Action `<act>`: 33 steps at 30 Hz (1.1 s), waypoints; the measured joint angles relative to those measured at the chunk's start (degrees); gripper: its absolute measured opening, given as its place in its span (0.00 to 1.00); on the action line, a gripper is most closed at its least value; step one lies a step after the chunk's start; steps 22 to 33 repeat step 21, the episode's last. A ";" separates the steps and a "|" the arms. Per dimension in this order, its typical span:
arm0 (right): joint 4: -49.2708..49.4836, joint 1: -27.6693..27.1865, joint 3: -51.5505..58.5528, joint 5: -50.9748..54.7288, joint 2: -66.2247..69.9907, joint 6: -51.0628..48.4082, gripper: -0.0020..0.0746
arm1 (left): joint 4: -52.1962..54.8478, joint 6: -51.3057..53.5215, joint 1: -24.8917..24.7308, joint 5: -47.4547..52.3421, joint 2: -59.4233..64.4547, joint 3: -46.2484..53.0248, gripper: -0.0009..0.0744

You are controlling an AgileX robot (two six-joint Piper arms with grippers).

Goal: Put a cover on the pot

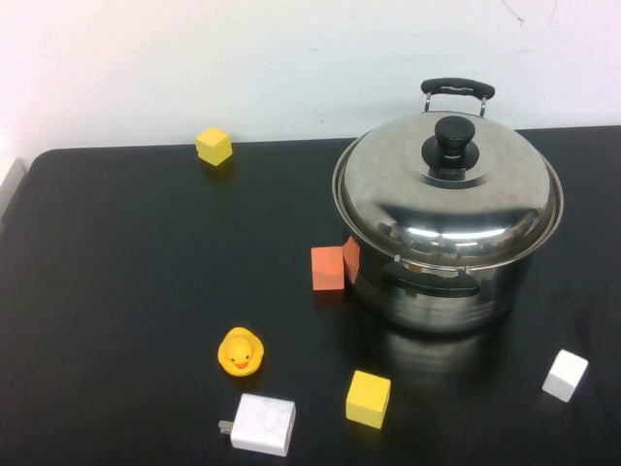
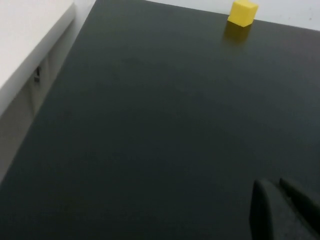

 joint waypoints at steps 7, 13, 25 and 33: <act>0.00 0.00 0.00 0.00 0.00 0.00 0.02 | 0.00 1.67 0.00 0.00 0.00 0.00 0.01; 0.00 0.00 0.00 0.00 0.00 0.00 0.02 | -0.08 1.79 -0.21 0.00 0.00 0.00 0.01; 0.00 0.00 0.00 0.00 0.00 0.00 0.02 | -0.08 1.79 -0.57 0.09 0.00 -0.10 0.01; 0.00 0.00 0.00 0.00 0.00 0.00 0.02 | -0.08 1.79 -0.57 0.09 0.00 -0.10 0.01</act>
